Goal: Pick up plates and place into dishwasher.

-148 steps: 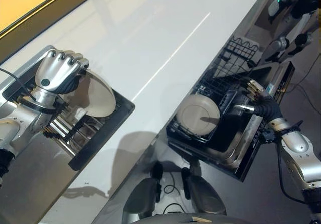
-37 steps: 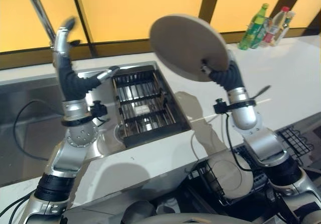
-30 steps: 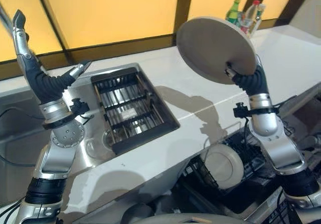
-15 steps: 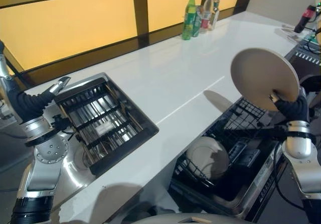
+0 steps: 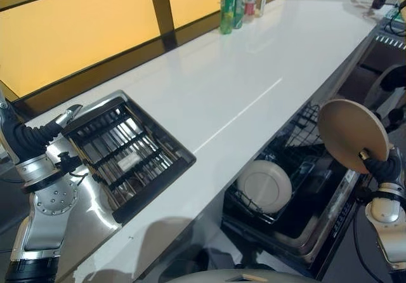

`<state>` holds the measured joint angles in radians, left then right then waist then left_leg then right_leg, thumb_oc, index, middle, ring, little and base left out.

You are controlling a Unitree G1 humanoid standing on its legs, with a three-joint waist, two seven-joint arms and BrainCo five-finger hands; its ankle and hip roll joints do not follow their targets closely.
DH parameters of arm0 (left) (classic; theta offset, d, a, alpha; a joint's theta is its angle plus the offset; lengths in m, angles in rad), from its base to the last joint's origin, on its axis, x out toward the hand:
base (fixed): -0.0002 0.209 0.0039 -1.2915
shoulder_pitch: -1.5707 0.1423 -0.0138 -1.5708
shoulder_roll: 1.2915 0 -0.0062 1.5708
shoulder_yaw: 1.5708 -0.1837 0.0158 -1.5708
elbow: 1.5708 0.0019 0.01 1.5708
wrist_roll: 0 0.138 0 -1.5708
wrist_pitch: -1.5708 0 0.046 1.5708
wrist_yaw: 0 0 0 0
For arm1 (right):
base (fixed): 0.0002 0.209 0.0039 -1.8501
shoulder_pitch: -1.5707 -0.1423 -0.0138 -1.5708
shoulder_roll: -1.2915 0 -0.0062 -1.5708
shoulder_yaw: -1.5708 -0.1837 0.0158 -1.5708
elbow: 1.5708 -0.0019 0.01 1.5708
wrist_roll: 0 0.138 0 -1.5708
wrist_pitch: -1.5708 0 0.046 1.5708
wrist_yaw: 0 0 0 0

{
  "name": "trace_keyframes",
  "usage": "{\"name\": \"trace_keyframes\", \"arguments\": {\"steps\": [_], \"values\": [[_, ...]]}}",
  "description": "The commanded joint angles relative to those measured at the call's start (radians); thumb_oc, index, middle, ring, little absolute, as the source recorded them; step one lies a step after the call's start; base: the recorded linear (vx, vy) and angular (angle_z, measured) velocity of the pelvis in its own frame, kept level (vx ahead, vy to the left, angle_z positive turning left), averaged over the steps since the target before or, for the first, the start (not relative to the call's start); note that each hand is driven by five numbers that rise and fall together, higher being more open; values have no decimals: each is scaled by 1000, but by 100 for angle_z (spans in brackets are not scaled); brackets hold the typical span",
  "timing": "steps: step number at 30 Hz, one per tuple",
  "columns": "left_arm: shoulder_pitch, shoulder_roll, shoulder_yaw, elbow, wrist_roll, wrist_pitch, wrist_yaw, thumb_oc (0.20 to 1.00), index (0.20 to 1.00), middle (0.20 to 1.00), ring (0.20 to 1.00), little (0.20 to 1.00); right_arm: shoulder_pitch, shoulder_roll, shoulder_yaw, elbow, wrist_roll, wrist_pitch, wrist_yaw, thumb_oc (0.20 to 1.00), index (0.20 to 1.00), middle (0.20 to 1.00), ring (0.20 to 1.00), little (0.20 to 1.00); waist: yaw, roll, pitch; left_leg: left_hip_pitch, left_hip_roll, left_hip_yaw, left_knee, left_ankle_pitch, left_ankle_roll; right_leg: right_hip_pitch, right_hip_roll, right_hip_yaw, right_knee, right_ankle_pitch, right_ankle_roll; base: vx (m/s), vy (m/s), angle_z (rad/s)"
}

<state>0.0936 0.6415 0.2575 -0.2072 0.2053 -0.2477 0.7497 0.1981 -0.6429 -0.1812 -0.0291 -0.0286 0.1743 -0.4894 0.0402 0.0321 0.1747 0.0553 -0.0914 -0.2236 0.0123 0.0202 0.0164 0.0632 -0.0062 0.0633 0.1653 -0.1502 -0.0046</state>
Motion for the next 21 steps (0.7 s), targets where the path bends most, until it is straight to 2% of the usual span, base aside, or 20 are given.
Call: {"name": "trace_keyframes", "arguments": {"steps": [1, 6, 9, 10, 13, 15, 18, 20, 21], "values": [[13, 47, 28, 3, 15, -17, 9, 1000, 1000, 1000, 1000, 1000, -96, -67, 9, -2, -84, -18, -25, 200, 200, 200, 200, 200, 1, -6, 3, -22, -19, 28, 96, -97, 26, -76, -9, -36, 98, 3, 41, 196, 71, -1], [79, 54, 75, -16, 2, -56, -39, 1000, 1000, 1000, 1000, 1000, -76, -39, 78, 83, -111, -36, -13, 200, 200, 200, 200, 200, 40, -31, 11, -26, -25, 33, 154, -122, 43, -76, -16, -55, 186, -27, 51, 182, 34, -2], [91, 73, 87, -8, -2, -70, -48, 1000, 1000, 1000, 1000, 1000, -103, -30, 127, 124, -108, -40, -26, 200, 200, 200, 200, 200, 77, -48, 21, -61, -35, 33, 199, -121, 44, -96, -36, -101, 223, -27, 55, 24, -46, -15], [91, 85, 78, 2, -8, -86, -33, 1000, 1000, 1000, 1000, 1000, -137, -28, 162, 149, -105, -36, -52, 200, 200, 200, 200, 200, 102, -46, 40, -89, -37, 22, 214, -109, 46, -119, -47, -116, 234, -13, 60, -124, -76, -36], [43, 122, 36, 35, -20, -101, 4, 1000, 1000, 1000, 1000, 1000, -224, -35, 234, 217, -94, -34, -109, 200, 200, 200, 200, 200, 124, -44, 70, -146, -50, 9, 239, -94, 43, -158, -57, -101, 195, 37, 73, -136, -134, -8], [10, 145, 7, 45, -18, -83, 31, 1000, 1000, 1000, 1000, 1000, -275, -34, 277, 272, -90, -39, -131, 200, 200, 200, 200, 200, 131, -43, 85, -165, -53, 5, 254, -95, 40, -154, -66, -76, 133, 86, 90, -63, -173, 2], [-8, 175, 0, 41, -14, -47, 59, 1000, 1000, 1000, 1000, 1000, -316, -25, 328, 323, -88, -30, -153, 200, 200, 200, 200, 200, 130, -50, 98, -169, -48, 5, 275, -115, 40, -130, -81, -4, 7, 179, 132, 55, -246, 0], [-10, 204, 9, 42, -10, -13, 87, 1000, 1000, 1000, 1000, 1000, -336, -11, 362, 345, -96, -22, -167, 200, 200, 200, 200, 200, 128, -54, 112, -178, -31, 2, 294, -134, 45, -147, -97, 37, -31, 234, 168, 38, -298, -3], [-8, 215, 16, 45, -12, -3, 92, 1000, 1000, 1000, 1000, 1000, -341, -6, 369, 352, -97, -25, -168, 200, 200, 200, 200, 200, 128, -53, 118, -185, -24, -1, 307, -140, 48, -160, -94, 46, -17, 236, 174, 19, -284, -3]]}}
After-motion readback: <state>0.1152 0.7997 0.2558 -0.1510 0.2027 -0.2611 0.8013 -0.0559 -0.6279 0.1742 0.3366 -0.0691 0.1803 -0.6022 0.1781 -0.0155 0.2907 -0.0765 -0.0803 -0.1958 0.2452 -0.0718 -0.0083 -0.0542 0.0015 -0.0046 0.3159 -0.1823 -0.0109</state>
